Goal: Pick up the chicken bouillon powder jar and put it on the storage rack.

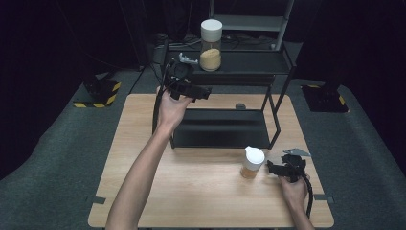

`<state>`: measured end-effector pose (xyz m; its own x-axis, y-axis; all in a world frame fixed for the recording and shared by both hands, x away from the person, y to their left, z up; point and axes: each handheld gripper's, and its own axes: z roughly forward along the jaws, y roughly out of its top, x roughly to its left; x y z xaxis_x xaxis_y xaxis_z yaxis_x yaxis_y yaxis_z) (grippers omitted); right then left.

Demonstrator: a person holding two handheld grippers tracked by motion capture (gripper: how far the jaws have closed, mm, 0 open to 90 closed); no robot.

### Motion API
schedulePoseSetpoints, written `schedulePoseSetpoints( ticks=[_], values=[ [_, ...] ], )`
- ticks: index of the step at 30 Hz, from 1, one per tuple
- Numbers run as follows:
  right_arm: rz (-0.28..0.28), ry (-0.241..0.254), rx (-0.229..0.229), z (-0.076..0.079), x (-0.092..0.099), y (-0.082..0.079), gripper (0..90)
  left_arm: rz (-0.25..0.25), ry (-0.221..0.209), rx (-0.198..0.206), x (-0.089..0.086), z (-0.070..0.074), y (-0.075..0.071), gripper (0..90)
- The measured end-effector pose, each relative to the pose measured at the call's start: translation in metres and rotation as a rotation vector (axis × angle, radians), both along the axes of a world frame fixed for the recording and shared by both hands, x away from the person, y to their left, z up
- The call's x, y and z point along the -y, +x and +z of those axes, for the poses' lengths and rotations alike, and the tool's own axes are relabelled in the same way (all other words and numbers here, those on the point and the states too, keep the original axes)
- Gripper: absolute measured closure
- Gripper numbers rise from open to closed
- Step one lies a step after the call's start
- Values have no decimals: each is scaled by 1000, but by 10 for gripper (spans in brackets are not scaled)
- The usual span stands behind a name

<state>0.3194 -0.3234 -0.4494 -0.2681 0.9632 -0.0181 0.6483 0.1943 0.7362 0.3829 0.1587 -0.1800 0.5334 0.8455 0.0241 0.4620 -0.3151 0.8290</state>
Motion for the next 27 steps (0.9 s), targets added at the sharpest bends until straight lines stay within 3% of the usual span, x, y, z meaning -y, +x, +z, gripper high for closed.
schedulePoseSetpoints(
  ticks=[16,27],
  values=[
    [-2,0,0,0,0,0,62,-11,8,-16,1,-30,-3,49],
    [-2,0,0,0,0,0,62,-21,-31,-37,-7,-50,-6,51]
  ],
)
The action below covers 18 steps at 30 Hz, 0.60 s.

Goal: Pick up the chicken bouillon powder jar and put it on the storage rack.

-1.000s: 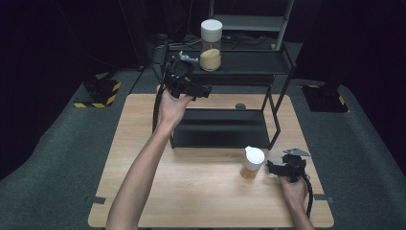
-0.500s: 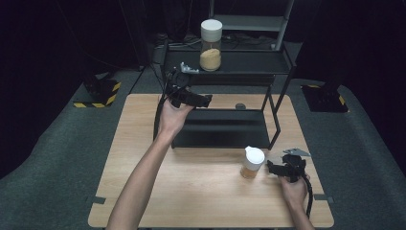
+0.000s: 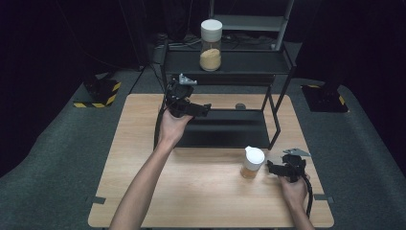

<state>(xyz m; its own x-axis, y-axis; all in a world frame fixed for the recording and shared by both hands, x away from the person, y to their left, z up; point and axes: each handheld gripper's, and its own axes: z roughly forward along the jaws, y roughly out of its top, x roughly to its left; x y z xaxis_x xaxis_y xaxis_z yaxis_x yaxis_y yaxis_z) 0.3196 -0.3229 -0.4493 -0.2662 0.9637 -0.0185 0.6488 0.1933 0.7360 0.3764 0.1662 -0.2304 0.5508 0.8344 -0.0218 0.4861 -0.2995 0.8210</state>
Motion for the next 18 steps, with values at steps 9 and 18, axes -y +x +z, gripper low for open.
schedulePoseSetpoints(
  ticks=[9,18],
  values=[
    [0,0,0,0,0,0,62,8,-12,-30,-5,-17,2,52],
    [-1,0,0,0,0,0,62,16,-15,-47,-7,-34,1,52]
  ],
)
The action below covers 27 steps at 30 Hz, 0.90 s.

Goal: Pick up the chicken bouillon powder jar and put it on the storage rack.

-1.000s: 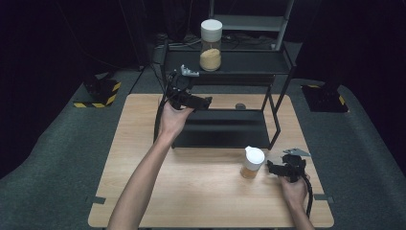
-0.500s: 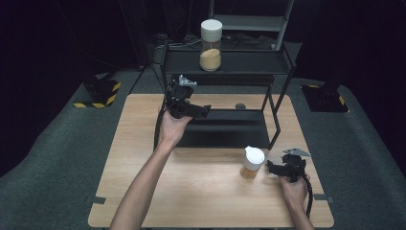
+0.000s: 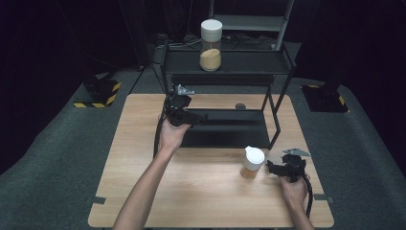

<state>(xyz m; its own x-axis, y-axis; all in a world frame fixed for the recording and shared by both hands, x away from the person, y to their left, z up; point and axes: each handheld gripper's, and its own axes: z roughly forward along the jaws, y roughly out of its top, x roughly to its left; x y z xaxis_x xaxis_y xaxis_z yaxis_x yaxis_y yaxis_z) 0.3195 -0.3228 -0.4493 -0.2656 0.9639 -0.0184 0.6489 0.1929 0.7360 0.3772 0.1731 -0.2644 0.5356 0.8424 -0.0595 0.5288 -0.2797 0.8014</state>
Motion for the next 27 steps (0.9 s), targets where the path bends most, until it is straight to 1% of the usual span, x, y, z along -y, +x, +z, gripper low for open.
schedulePoseSetpoints(
  ticks=[4,5,8,9,10,11,13,19,21,24,27],
  values=[
    [0,0,0,0,0,0,62,5,-1,-9,-2,-8,-1,52],
    [0,0,0,0,0,0,62,5,-1,-9,-2,-8,-1,52],
    [0,0,0,0,0,0,62,14,2,-17,-3,-15,-2,52],
    [0,0,0,0,0,0,62,14,2,-17,-3,-15,-2,52],
    [0,0,0,0,0,0,62,17,7,-18,-3,-17,-3,52],
    [0,0,0,0,0,0,62,24,31,-14,0,-20,-5,52],
    [0,0,0,0,0,0,62,28,52,-1,3,-23,-8,51],
    [0,0,0,0,0,0,62,35,67,5,5,-32,-12,51],
    [0,0,0,0,0,0,62,35,70,3,5,-37,-13,50],
    [0,0,0,0,0,0,62,38,52,-5,1,-44,-13,50],
    [0,0,0,0,0,0,62,41,50,-16,0,-52,-13,50]
  ],
)
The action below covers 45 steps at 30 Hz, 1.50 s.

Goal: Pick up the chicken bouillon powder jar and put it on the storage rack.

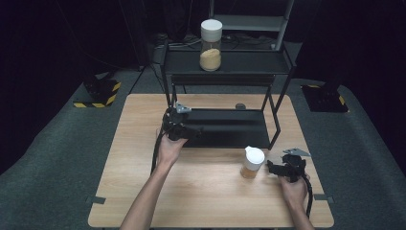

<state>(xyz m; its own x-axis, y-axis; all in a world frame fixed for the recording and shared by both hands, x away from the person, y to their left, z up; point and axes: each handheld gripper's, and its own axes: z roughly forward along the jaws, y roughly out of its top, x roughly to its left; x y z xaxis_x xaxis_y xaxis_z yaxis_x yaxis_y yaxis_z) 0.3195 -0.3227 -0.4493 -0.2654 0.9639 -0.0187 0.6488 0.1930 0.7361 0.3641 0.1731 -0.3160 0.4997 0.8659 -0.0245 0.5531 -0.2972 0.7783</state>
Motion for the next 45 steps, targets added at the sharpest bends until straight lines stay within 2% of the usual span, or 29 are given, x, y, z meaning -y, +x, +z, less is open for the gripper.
schedulePoseSetpoints(
  ticks=[10,17,20,28,31,44,45],
  values=[
    [0,0,0,0,0,0,62,4,18,-21,0,-28,-4,47],
    [-1,0,0,0,0,0,62,11,2,-26,-3,-42,-8,47],
    [-1,0,0,0,0,0,62,21,-5,-28,-2,-55,-10,47],
    [-1,-1,0,0,0,0,62,39,-26,-74,-3,-86,-9,47],
    [-1,-1,0,0,0,0,62,39,-19,-80,-2,-91,-9,46],
    [-3,0,0,0,-1,0,62,72,10,-100,9,-128,-8,48],
    [-3,0,0,0,-1,0,63,74,15,-88,10,-130,-11,45]
  ],
)
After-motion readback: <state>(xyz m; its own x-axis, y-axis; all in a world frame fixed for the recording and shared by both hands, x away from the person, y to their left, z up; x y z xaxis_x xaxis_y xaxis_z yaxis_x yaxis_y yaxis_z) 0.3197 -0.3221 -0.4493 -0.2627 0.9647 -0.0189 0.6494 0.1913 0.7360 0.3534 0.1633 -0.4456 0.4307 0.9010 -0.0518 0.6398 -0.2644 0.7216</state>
